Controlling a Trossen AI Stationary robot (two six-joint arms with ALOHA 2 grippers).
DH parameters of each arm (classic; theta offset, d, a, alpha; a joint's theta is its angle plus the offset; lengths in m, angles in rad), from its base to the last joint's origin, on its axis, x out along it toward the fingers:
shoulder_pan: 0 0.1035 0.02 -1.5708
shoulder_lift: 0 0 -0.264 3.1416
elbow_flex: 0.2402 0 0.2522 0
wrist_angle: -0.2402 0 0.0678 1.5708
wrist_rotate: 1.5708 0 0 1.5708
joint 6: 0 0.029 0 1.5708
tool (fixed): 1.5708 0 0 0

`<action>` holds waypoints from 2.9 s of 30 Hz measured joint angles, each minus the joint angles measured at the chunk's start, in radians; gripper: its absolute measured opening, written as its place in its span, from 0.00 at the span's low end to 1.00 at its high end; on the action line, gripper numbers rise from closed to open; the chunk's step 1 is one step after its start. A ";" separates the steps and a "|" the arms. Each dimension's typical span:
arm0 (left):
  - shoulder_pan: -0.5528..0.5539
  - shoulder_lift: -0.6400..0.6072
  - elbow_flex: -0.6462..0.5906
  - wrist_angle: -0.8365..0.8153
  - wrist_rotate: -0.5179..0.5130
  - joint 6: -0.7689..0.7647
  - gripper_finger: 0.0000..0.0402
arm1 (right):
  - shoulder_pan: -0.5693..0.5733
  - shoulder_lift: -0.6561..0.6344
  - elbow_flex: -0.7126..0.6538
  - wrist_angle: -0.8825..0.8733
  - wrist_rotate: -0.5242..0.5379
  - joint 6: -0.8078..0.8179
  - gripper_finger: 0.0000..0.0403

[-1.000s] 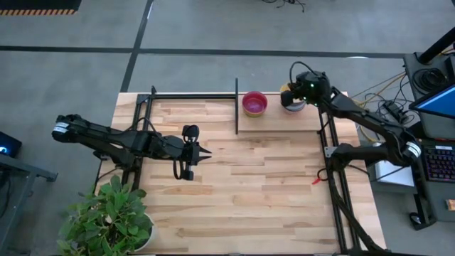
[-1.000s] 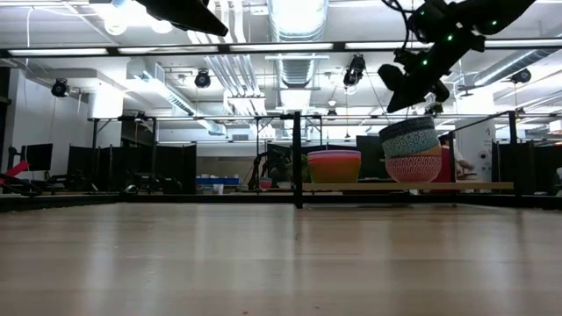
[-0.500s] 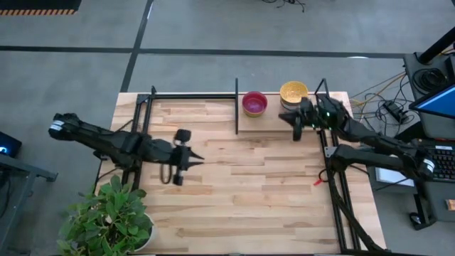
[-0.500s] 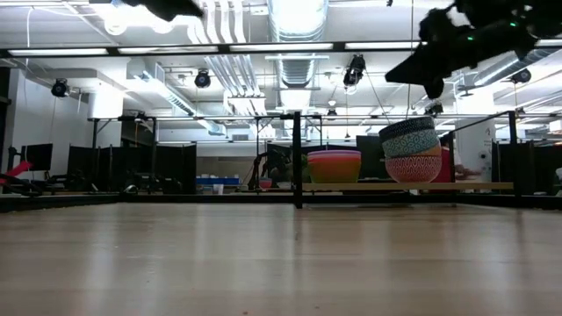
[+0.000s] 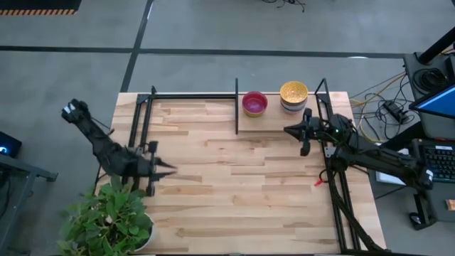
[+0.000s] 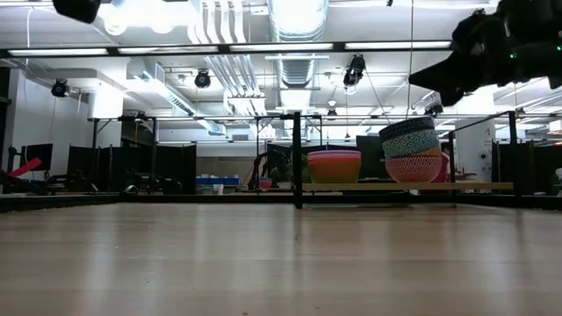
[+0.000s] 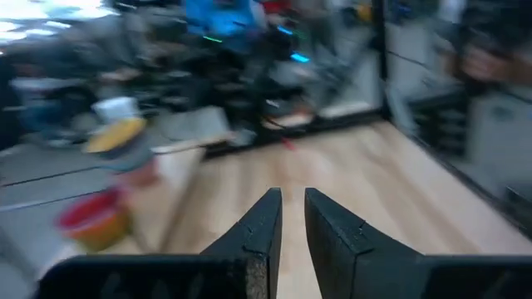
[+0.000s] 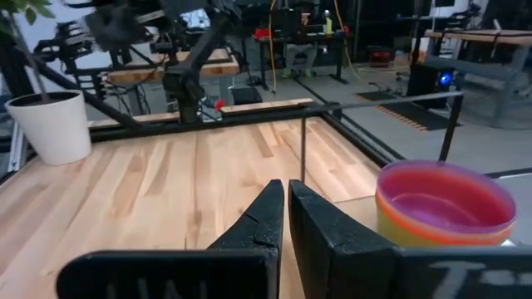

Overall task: Place and stack bowls onto a shelf
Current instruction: Return to Home Position

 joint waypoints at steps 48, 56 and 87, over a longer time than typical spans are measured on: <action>0.572 -0.584 -0.270 -0.180 0.650 -0.048 0.09 | 0.009 -0.322 -0.191 -0.103 -0.167 -0.105 0.03; 0.572 -0.578 -0.269 -0.183 0.650 -0.048 0.09 | 0.009 -0.269 -0.192 -0.105 -0.167 0.113 0.03; 0.572 -0.575 -0.270 -0.182 0.650 -0.049 0.09 | 0.009 -0.260 -0.193 -0.109 -0.167 0.132 0.03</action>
